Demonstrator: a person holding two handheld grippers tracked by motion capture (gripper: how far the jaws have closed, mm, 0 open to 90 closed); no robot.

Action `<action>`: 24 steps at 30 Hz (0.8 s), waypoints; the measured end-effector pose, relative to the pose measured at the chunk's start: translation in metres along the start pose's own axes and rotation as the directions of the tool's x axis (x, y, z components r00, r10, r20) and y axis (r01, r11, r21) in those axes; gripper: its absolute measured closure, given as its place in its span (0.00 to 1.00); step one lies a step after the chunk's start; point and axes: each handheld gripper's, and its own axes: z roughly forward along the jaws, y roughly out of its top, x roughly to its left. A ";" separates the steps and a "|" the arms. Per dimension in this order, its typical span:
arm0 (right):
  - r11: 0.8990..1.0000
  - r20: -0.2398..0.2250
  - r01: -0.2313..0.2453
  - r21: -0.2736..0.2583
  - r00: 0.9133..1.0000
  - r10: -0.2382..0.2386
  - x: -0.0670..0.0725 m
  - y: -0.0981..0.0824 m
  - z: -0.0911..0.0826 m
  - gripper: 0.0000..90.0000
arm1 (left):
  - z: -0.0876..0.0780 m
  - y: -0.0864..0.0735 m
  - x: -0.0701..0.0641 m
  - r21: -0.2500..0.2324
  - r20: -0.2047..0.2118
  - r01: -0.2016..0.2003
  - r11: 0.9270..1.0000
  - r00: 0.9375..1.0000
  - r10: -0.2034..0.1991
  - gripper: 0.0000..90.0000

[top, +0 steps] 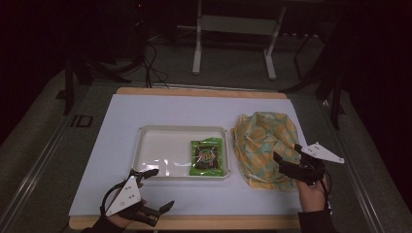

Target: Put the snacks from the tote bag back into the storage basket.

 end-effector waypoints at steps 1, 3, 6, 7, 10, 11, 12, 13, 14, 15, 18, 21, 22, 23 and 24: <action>1.000 0.003 0.006 -0.002 1.000 -0.006 0.000 -0.001 -0.001 0.17 | 0.000 0.000 0.000 0.000 0.000 -0.001 1.000 1.000 0.001 0.00; 1.000 0.006 0.011 -0.008 1.000 -0.011 0.000 -0.004 -0.004 0.17 | 0.000 0.000 0.000 0.001 0.000 -0.001 1.000 1.000 0.001 0.00; 1.000 0.008 0.008 -0.018 1.000 -0.008 -0.001 -0.008 -0.009 0.17 | 0.000 0.000 0.000 0.002 0.002 -0.001 1.000 1.000 0.001 0.00; 1.000 0.007 0.008 -0.018 1.000 -0.008 -0.001 -0.009 -0.010 0.17 | 0.000 0.000 0.000 0.003 0.003 -0.001 1.000 1.000 0.001 0.00; 0.999 -0.007 0.010 -0.033 1.000 -0.010 -0.001 -0.013 -0.013 0.17 | 0.000 0.000 0.000 0.002 0.000 -0.003 1.000 1.000 0.003 0.00; 0.999 -0.011 0.011 -0.038 1.000 -0.011 -0.002 -0.015 -0.013 0.17 | -0.001 0.000 0.000 0.003 0.000 -0.003 1.000 1.000 0.003 0.00; 0.999 -0.014 0.005 -0.039 1.000 -0.005 -0.002 -0.016 -0.013 0.17 | -0.001 0.000 0.000 0.004 0.000 -0.003 1.000 1.000 0.003 0.00; 0.999 -0.015 0.002 -0.042 1.000 -0.003 -0.003 -0.018 -0.013 0.17 | -0.001 0.000 0.000 0.004 0.001 -0.003 1.000 1.000 0.003 0.00; 0.999 -0.010 0.002 -0.040 1.000 -0.003 -0.003 -0.019 -0.013 0.17 | -0.001 0.000 0.000 0.004 0.002 -0.006 1.000 1.000 0.006 0.00; 0.999 -0.010 0.006 -0.038 1.000 -0.006 -0.003 -0.020 -0.013 0.17 | -0.001 0.000 0.000 0.005 0.002 -0.007 1.000 1.000 0.007 0.00; 0.999 -0.011 0.013 -0.041 1.000 -0.014 -0.002 -0.022 -0.014 0.17 | -0.001 0.000 0.000 -0.001 0.002 -0.002 1.000 1.000 0.002 0.00; 0.999 -0.012 0.024 -0.043 1.000 -0.025 0.000 -0.023 -0.015 0.17 | -0.001 0.000 0.000 0.001 0.003 -0.002 1.000 1.000 0.002 0.00; 0.999 -0.013 0.020 -0.042 1.000 -0.021 0.000 -0.023 -0.015 0.17 | -0.001 0.000 0.000 0.001 0.004 -0.003 1.000 1.000 0.003 0.00; 0.999 -0.013 0.020 -0.046 1.000 -0.020 -0.001 -0.024 -0.016 0.17 | -0.001 0.000 0.000 0.005 0.006 -0.005 1.000 1.000 0.005 0.00; 0.999 -0.011 0.017 -0.051 1.000 -0.017 -0.002 -0.025 -0.015 0.17 | -0.001 0.000 0.000 0.008 0.008 -0.007 1.000 1.000 0.007 0.00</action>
